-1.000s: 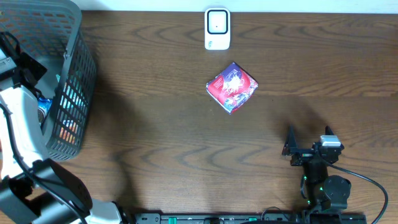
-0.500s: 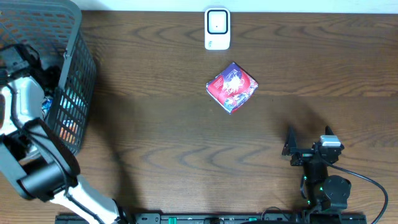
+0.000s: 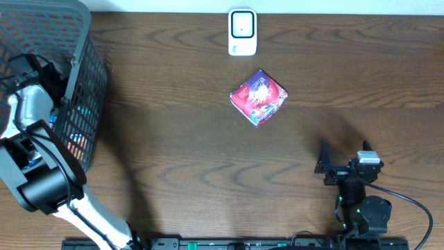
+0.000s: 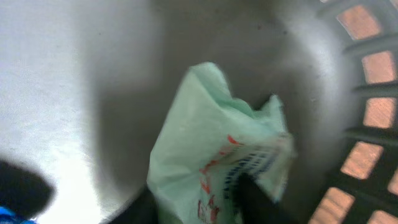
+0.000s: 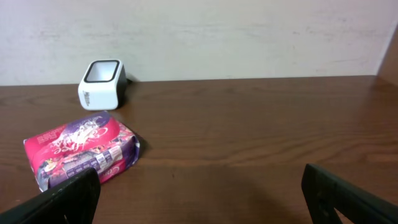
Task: Scan the item barcode
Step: 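Reach the left gripper back into the basket and grasp the green wipes pack, then carry the green wipes pack past the scanner and release it on the table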
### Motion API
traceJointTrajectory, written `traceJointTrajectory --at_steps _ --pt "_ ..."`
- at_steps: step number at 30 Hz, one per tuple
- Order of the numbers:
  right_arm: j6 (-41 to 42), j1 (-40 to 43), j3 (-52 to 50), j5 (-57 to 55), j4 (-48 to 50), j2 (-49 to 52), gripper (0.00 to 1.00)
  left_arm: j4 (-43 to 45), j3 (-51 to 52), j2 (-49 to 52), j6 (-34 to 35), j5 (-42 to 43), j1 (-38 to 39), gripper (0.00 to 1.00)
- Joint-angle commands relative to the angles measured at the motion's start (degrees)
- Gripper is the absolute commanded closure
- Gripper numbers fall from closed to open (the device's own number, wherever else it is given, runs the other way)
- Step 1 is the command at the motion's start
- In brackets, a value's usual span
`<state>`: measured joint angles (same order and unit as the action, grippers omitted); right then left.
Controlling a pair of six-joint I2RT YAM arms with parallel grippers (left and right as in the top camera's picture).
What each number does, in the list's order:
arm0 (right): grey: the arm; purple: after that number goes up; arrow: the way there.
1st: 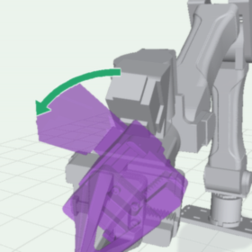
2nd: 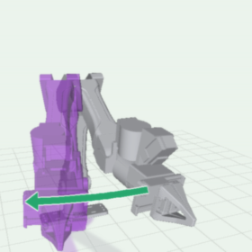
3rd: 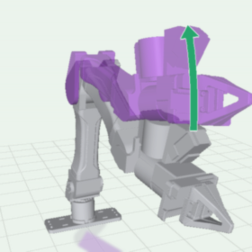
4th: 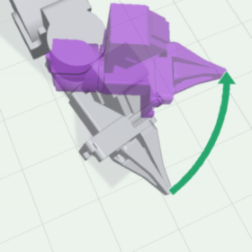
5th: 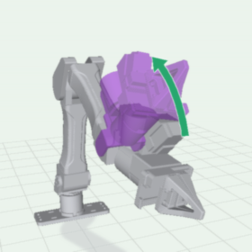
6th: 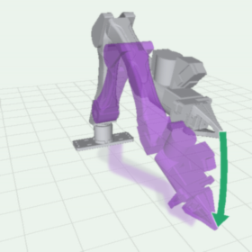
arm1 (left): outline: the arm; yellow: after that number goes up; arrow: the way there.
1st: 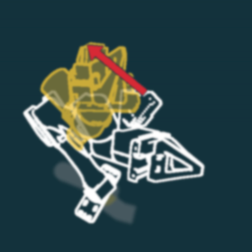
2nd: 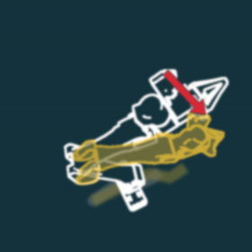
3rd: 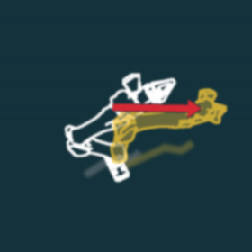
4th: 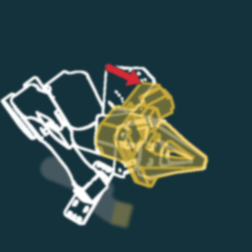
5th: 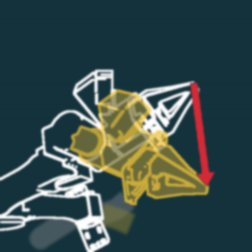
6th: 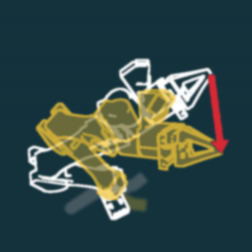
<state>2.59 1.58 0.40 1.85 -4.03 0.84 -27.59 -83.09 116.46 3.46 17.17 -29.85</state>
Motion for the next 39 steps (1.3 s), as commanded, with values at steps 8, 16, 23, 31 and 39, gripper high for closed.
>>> traceJointTrajectory --at_steps 8,16,23,31,39 --pt "0.8 0.2 -0.1 0.0 -0.2 -0.2 0.01 -1.0 0.3 -8.2 1.2 -0.2 0.0 0.92" --pt "0.8 0.2 -0.1 0.0 -0.2 -0.2 0.01 -2.2 0.3 -29.2 3.3 -0.2 0.0 0.92" --pt "0.8 0.2 -0.1 0.0 -0.2 -0.2 0.01 -2.8 0.3 -46.6 12.5 1.6 0.1 0.93" --pt "0.8 0.2 -0.1 0.0 -0.2 -0.2 0.01 -5.0 0.3 -55.2 14.1 18.4 11.9 0.92" --pt "0.8 0.2 -0.1 0.0 -0.2 -0.2 0.01 -6.5 2.3 -45.2 14.0 10.6 33.5 0.93"
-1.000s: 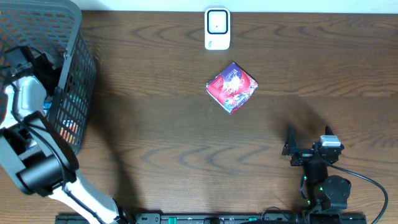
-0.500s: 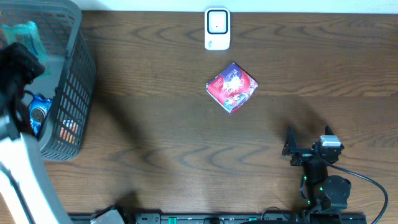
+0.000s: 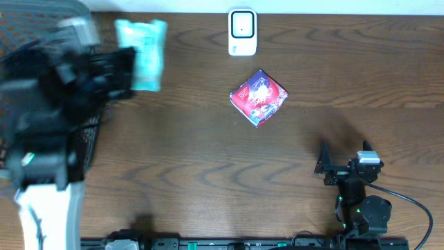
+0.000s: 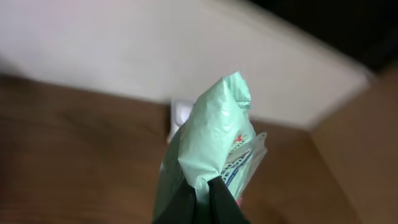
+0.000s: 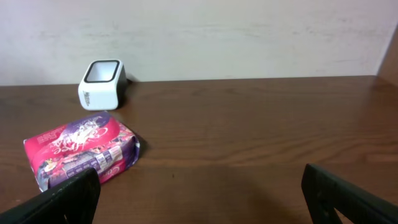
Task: Scan the item barcode
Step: 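Carry the green wipes pack past the scanner and release it on the table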
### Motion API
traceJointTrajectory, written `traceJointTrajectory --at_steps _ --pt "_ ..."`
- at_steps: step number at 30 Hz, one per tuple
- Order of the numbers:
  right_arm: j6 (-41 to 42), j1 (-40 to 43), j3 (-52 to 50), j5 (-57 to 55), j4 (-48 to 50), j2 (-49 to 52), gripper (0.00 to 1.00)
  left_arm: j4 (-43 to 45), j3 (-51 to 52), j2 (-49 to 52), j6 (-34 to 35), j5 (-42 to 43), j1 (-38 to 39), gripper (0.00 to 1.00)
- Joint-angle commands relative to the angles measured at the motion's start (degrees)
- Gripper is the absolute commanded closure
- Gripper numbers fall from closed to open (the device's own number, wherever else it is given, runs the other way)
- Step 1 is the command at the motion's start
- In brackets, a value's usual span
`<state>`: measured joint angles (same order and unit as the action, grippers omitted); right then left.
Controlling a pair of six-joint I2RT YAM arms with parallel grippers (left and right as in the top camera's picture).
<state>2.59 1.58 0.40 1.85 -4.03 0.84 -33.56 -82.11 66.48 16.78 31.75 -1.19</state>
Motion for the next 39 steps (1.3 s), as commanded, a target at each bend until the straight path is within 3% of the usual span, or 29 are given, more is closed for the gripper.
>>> traceJointTrajectory --at_steps 1,6,8,13,20,26,35,37,39 --pt "0.8 0.3 -0.1 0.0 -0.2 -0.2 0.01 -0.5 1.3 7.0 0.7 -6.4 6.9 0.93" --pt "0.8 0.2 -0.1 0.0 -0.2 -0.2 0.01 1.3 1.3 19.5 0.7 -26.0 15.4 0.93" --pt "0.8 0.2 -0.1 0.0 -0.2 -0.2 0.01 2.8 1.3 24.3 0.7 -30.3 17.6 0.93" --pt "0.8 0.2 -0.1 0.0 -0.2 -0.2 0.01 6.6 1.3 35.5 1.6 -30.9 21.5 0.93" --pt "0.8 0.3 -0.1 0.0 -0.2 -0.2 0.01 10.6 1.3 45.8 9.7 -30.9 26.0 0.92" --pt "0.8 0.2 -0.1 0.0 -0.2 -0.2 0.01 12.8 1.3 50.4 17.6 -30.9 29.4 0.93" --pt "0.8 0.2 -0.1 0.0 -0.2 -0.2 0.01 16.0 1.3 51.1 18.6 -30.7 34.9 0.92" --pt "0.8 0.2 -0.1 0.0 -0.2 -0.2 0.01 16.1 1.1 50.8 18.5 -30.7 35.5 0.83" --pt "0.8 0.2 -0.1 0.0 -0.2 -0.2 0.01 15.7 0.9 50.1 18.5 -30.7 35.7 0.61"
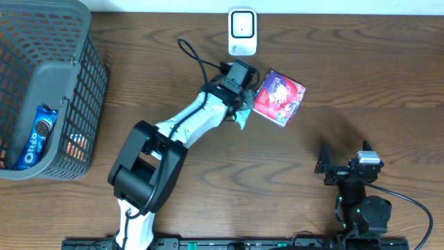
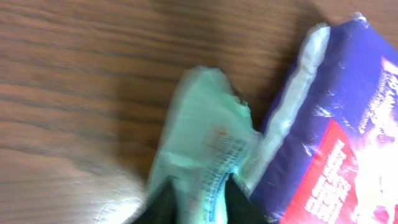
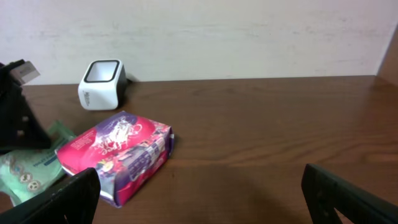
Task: Scan the item barcode
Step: 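Carry the green wipes pack past the scanner and release it on the table, then reach the left gripper into the basket and grasp the blue Oreo pack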
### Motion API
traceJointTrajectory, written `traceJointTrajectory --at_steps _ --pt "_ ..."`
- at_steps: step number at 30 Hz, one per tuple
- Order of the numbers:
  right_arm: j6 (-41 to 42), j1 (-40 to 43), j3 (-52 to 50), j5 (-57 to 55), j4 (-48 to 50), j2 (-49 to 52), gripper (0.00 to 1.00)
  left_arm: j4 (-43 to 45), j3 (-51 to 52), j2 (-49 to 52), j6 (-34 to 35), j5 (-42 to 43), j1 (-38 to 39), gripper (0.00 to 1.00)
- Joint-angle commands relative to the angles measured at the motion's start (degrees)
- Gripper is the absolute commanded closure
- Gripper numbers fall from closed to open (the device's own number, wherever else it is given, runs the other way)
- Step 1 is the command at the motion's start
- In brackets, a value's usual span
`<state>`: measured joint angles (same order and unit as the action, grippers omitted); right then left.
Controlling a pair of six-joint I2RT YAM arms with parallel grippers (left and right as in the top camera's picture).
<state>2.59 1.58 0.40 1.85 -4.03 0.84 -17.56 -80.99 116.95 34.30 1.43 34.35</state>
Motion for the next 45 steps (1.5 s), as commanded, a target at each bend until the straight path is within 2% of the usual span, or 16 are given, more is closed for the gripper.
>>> traceJointTrajectory --at_steps 1,4,11,17,28,35,45 --pt "0.8 0.2 -0.1 0.0 -0.2 -0.2 0.01 -0.6 -0.4 -1.1 0.9 -0.4 0.1 0.57" --pt "0.8 0.2 -0.1 0.0 -0.2 -0.2 0.01 -1.0 -0.6 -4.8 -0.1 -0.4 -0.6 0.50" --pt "0.8 0.2 -0.1 0.0 -0.2 -0.2 0.01 -3.4 -0.7 -19.1 -8.4 -0.7 -4.7 0.27" --pt "0.8 0.2 -0.1 0.0 -0.2 -0.2 0.01 -10.4 -0.7 -30.8 -9.2 -0.7 -13.6 0.23" --pt "0.8 0.2 -0.1 0.0 -0.2 -0.2 0.01 -22.0 -0.7 -41.2 -9.2 -0.6 -35.0 0.23" --pt "0.8 0.2 -0.1 0.0 -0.2 -0.2 0.01 -21.6 -0.7 -46.0 -9.2 -0.7 -43.1 0.22" --pt "0.8 0.2 -0.1 0.0 -0.2 -0.2 0.01 -22.3 -0.7 -46.5 -9.2 -0.6 -51.1 0.23"
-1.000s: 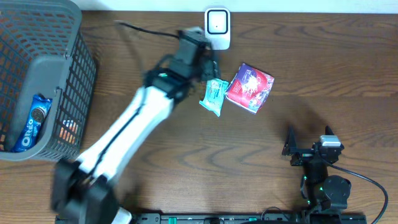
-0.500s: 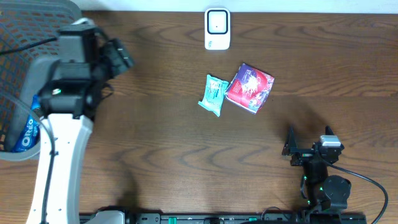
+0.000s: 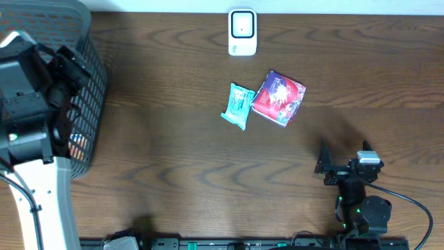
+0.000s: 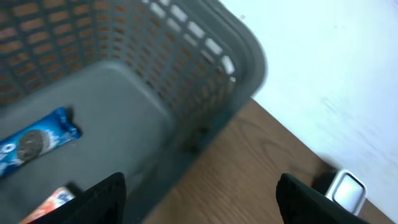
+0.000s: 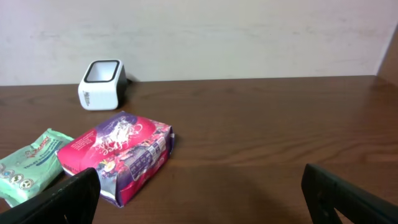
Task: Scan the item barcode
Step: 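Reach the left gripper into the basket and grasp the blue Oreo pack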
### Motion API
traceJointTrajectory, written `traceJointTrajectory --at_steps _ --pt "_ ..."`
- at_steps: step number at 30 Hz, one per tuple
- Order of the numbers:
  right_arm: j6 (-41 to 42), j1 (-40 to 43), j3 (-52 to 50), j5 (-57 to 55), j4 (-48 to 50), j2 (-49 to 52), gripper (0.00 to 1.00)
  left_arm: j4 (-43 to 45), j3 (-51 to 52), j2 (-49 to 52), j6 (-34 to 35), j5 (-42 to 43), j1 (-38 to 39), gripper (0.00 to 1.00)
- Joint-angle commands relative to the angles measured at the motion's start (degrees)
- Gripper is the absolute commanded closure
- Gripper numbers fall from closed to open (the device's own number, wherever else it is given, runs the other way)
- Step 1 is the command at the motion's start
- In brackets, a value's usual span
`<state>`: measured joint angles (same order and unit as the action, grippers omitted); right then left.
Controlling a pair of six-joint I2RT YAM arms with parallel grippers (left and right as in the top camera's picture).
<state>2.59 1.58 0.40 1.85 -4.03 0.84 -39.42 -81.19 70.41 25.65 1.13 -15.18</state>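
Note:
A pale green packet (image 3: pixel 238 105) lies flat mid-table, just left of a red and purple pack (image 3: pixel 279 98). Both show low in the right wrist view, the green packet (image 5: pixel 31 163) and the pack (image 5: pixel 118 155). The white scanner (image 3: pixel 242 31) stands at the far edge, behind them. My left gripper (image 3: pixel 69 64) hangs open and empty at the basket's right rim; its wrist view looks between open fingers (image 4: pixel 199 194) into the basket. My right gripper (image 3: pixel 345 154) rests open near the front right, with bare table between its fingertips (image 5: pixel 205 193).
The grey mesh basket (image 3: pixel 94 80) fills the far left corner. Inside it lie a blue Oreo pack (image 4: pixel 34 140) and an orange packet (image 4: pixel 53 202). The pale wall runs behind the scanner (image 5: pixel 102 84).
My left gripper was shut on the green packet beside the red pack. It has let go, the packet lies on the table, and the gripper is now open back at the basket.
My left gripper was first shut on the green packet inside the basket, then held it over the table near the basket. Later the packet was down against the red pack, which had shifted right. Now the packet lies free and the left arm is at the basket.

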Motion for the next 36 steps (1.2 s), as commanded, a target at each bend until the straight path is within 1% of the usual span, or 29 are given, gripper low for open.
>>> traceJointTrajectory --at_steps 1,11,15,19,25,30,36 --pt "0.8 0.2 -0.1 0.0 -0.2 -0.2 0.01 -0.6 -0.5 0.0 -0.5 -0.3 -2.1 0.23" --pt "0.8 0.2 -0.1 0.0 -0.2 -0.2 0.01 -0.9 -0.5 0.0 -0.6 -0.6 -3.8 0.22" --pt "0.8 0.2 -0.1 0.0 -0.2 -0.2 0.01 -0.9 -0.5 0.8 -0.6 -3.1 -3.8 0.22" --pt "0.8 0.2 -0.1 0.0 -0.2 -0.2 0.01 -0.9 -0.5 2.6 -0.6 -4.9 -3.8 0.22" --pt "0.8 0.2 -0.1 0.0 -0.2 -0.2 0.01 -0.6 -0.5 6.4 -0.6 -4.9 -4.2 0.22" --pt "0.8 0.2 -0.1 0.0 -0.2 -0.2 0.01 -0.2 -0.5 8.6 -0.6 -4.9 -7.3 0.22" --pt "0.8 0.2 -0.1 0.0 -0.2 -0.2 0.01 1.3 -0.5 9.8 -0.6 -4.9 -13.6 0.23"
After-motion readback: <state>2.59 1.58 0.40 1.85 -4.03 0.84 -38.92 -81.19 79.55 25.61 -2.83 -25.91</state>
